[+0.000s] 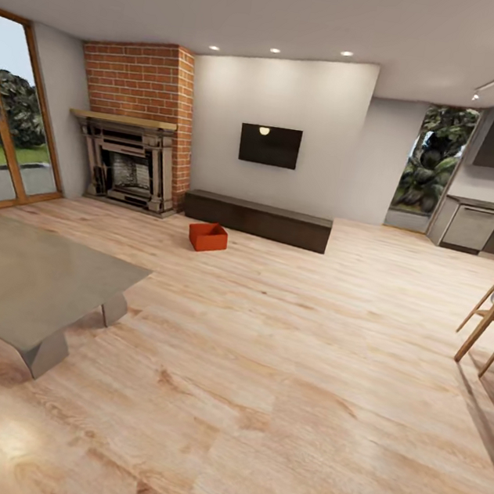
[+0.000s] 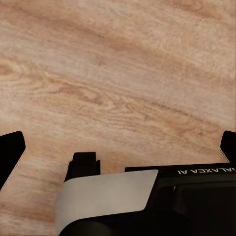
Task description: Move the two storage containers from the living room to the garage. In the garage, place one container on the floor and stack the other container on top of it (either order is fine).
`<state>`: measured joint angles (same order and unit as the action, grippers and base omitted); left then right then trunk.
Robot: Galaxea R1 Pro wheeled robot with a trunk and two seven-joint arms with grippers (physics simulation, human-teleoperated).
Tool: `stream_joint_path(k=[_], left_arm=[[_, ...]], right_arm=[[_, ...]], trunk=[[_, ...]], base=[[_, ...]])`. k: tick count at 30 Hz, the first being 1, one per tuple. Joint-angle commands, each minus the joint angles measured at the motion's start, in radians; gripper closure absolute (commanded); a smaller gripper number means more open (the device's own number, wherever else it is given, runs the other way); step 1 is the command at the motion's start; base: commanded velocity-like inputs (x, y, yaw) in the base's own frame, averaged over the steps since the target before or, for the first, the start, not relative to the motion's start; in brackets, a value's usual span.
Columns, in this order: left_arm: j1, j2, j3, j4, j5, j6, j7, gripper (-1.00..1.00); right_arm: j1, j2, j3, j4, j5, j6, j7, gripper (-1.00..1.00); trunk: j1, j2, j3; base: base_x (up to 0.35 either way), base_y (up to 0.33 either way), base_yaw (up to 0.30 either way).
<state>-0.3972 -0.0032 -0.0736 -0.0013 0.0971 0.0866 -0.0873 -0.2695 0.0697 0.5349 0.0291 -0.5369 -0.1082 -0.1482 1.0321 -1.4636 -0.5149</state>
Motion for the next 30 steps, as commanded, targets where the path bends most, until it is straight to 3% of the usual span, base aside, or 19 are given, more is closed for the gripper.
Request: stream_joint_path(k=[1, 30], left_arm=[[-0.001, 0.0, -0.008, 0.0, 0.01, 0.004, -0.002, -1.0], [-0.001, 0.0, -0.008, 0.0, 0.01, 0.004, -0.003, -1.0]], right_arm=[[-0.001, 0.001, 0.008, 0.003, -0.009, -0.005, -0.001, -1.0], [-0.001, 0.001, 0.008, 0.003, -0.009, -0.005, -0.001, -1.0]], trunk=[[0.001, 0.0, -0.001], [0.001, 0.0, -0.001]], base=[[0.322, 0.0, 0.0], [0.322, 0.0, 0.0]])
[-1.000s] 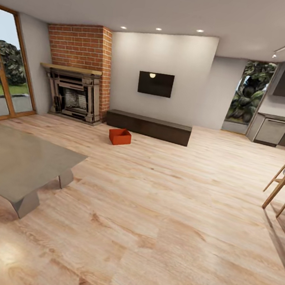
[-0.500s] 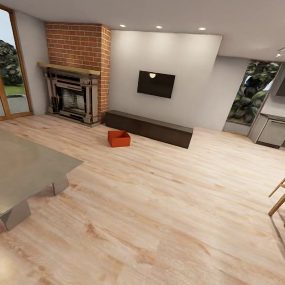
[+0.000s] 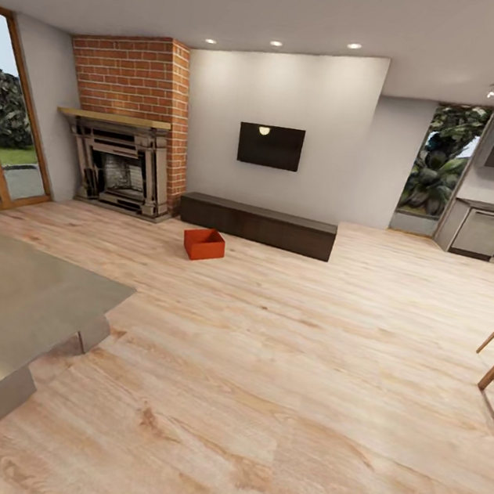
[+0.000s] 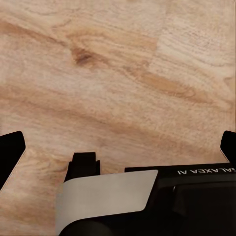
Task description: Move the two storage containers from the living room to the garage. In the garage, place one container on the floor and stack the other container on top of it (either order is fine).
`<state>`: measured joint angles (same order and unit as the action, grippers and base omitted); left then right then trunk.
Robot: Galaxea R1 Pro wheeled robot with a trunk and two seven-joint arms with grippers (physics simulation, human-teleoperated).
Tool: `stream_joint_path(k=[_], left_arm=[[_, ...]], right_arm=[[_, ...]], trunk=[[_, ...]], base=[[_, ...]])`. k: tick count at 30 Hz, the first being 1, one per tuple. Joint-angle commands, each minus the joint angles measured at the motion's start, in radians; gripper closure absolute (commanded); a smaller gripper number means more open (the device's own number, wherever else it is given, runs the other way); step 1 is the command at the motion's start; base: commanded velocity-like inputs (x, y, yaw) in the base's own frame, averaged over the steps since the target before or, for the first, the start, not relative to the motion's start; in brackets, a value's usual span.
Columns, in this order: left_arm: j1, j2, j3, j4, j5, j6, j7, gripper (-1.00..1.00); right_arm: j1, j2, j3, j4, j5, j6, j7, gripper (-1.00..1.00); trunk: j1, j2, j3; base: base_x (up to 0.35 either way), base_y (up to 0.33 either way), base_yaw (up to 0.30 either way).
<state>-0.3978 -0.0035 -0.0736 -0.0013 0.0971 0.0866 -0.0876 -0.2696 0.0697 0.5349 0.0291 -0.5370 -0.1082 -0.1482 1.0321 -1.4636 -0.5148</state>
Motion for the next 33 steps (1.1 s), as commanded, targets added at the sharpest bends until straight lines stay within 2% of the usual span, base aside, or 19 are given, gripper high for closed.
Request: stream_joint_path(k=[1, 33], left_arm=[[-0.001, 0.0, -0.008, 0.0, 0.01, 0.004, -0.002, -1.0], [0.0, -0.001, -0.008, 0.0, 0.01, 0.004, -0.002, -1.0]], right_arm=[[-0.001, 0.001, 0.009, 0.003, -0.009, -0.005, -0.001, -1.0], [-0.001, 0.001, 0.008, 0.003, -0.009, -0.005, -0.001, -1.0]], trunk=[[0.001, 0.0, -0.001], [0.001, 0.0, -0.001]], base=[[0.322, 0.0, 0.0], [0.322, 0.0, 0.0]])
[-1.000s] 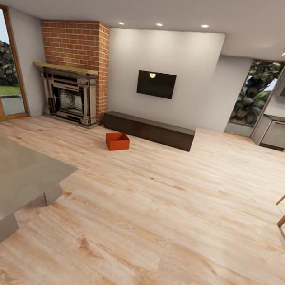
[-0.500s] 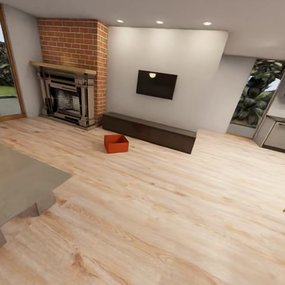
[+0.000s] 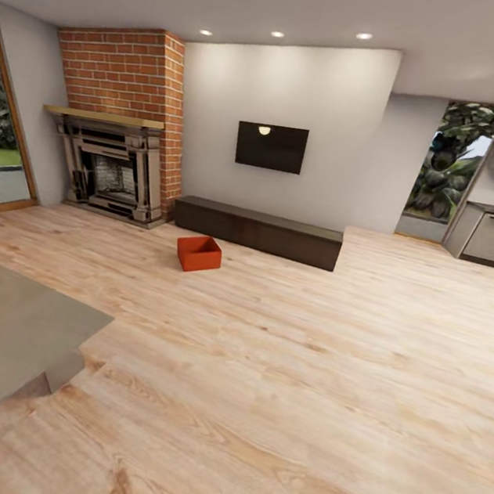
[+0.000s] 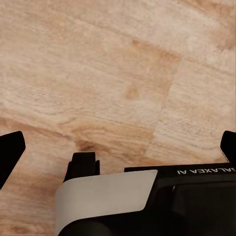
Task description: Move the two storage containers from the living room to the garage. In the garage, place one container on the floor and stack the other container on top of it (either order is fine).
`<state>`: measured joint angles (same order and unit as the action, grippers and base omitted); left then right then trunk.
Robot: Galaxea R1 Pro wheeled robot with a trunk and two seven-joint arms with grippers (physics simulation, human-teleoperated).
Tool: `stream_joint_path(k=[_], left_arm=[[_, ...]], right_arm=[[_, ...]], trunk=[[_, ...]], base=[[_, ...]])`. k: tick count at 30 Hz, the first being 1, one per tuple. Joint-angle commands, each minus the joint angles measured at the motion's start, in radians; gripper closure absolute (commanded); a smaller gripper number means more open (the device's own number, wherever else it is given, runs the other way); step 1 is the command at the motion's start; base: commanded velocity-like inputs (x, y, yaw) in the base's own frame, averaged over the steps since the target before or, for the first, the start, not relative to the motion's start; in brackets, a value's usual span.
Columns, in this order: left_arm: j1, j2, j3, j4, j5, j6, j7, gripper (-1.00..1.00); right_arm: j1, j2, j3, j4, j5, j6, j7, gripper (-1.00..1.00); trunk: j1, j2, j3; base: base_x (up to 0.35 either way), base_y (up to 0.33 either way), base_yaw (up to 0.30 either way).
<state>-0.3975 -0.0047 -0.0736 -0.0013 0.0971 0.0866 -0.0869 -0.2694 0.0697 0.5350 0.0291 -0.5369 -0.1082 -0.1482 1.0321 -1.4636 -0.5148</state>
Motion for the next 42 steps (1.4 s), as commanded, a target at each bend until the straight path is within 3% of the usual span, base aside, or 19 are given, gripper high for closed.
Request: stream_joint_path(k=[1, 42], left_arm=[[-0.001, 0.0, -0.008, 0.0, 0.01, 0.004, -0.002, -1.0], [-0.001, 0.0, -0.008, 0.0, 0.01, 0.004, -0.003, -1.0]], right_arm=[[-0.001, 0.001, 0.008, 0.003, -0.009, -0.005, -0.001, -1.0], [-0.001, 0.001, 0.008, 0.003, -0.009, -0.005, -0.001, -1.0]], trunk=[[0.001, 0.0, -0.001], [0.001, 0.0, -0.001]], base=[[0.322, 0.0, 0.0], [0.322, 0.0, 0.0]])
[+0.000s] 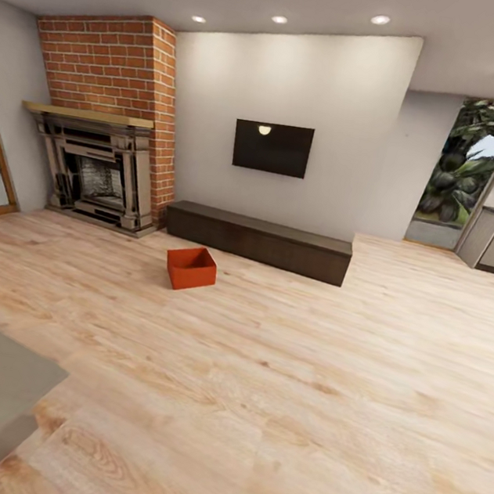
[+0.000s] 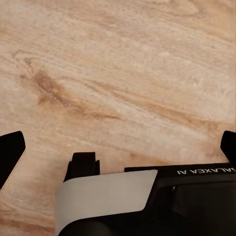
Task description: Move the two storage containers from the living room to the garage. In the garage, place one container on the floor and stack the other container on top of it (either order is fine).
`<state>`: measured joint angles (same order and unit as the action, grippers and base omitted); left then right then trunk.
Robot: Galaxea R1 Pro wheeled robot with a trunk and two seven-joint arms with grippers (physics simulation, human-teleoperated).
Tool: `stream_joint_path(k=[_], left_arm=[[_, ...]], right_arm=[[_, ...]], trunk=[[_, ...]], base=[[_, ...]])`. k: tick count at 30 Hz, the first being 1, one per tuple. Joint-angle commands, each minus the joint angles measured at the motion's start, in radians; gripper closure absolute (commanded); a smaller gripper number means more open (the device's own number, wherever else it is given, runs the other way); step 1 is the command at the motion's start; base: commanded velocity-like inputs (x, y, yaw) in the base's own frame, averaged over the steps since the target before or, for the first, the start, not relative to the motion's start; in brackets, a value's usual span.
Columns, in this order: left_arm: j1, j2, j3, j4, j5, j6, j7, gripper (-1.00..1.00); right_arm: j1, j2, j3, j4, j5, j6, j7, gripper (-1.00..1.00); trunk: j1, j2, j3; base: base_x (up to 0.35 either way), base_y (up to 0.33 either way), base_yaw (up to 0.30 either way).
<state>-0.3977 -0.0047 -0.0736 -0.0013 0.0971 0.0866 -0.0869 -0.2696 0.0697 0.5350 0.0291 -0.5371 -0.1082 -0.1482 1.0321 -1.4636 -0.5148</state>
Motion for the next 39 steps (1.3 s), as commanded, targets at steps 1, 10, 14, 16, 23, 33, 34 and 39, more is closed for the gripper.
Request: stream_joint_path(k=[1, 10, 14, 16, 23, 33, 34, 39], left_arm=[[-0.001, 0.0, -0.008, 0.0, 0.01, 0.004, -0.002, -1.0], [0.0, 0.0, -0.008, 0.0, 0.01, 0.004, -0.002, -1.0], [0.0, 0.0, -0.008, 0.0, 0.01, 0.004, -0.002, -1.0], [-0.001, 0.0, -0.008, 0.0, 0.01, 0.004, -0.002, -1.0], [-0.001, 0.0, -0.008, 0.0, 0.01, 0.004, -0.002, -1.0], [0.0, 0.0, -0.008, 0.0, 0.01, 0.004, -0.002, -1.0], [0.0, 0.0, -0.008, 0.0, 0.01, 0.004, -0.002, -1.0], [0.0, 0.0, -0.008, 0.0, 0.01, 0.004, -0.002, -1.0]], right_arm=[[-0.001, 0.001, 0.008, 0.003, -0.009, -0.005, -0.001, -1.0], [-0.001, 0.001, 0.008, 0.003, -0.009, -0.005, -0.001, -1.0], [-0.001, 0.001, 0.008, 0.003, -0.009, -0.005, -0.001, -1.0], [-0.001, 0.001, 0.008, 0.003, -0.009, -0.005, -0.001, -1.0], [-0.001, 0.001, 0.008, 0.003, -0.009, -0.005, -0.001, -1.0], [-0.001, 0.001, 0.008, 0.003, -0.009, -0.005, -0.001, -1.0], [-0.001, 0.001, 0.008, 0.003, -0.009, -0.005, -0.001, -1.0], [-0.001, 0.001, 0.009, 0.003, -0.009, -0.005, -0.001, -1.0]], trunk=[[0.001, 0.0, -0.001], [0.001, 0.0, -0.001], [0.001, 0.0, -0.001], [0.001, 0.0, -0.001], [0.001, 0.0, -0.001], [0.001, 0.0, -0.001], [0.001, 0.0, -0.001], [0.001, 0.0, -0.001]], base=[[0.322, 0.0, 0.0], [0.322, 0.0, 0.0], [0.322, 0.0, 0.0], [0.322, 0.0, 0.0], [0.322, 0.0, 0.0], [0.322, 0.0, 0.0], [0.323, 0.0, 0.0], [0.322, 0.0, 0.0]])
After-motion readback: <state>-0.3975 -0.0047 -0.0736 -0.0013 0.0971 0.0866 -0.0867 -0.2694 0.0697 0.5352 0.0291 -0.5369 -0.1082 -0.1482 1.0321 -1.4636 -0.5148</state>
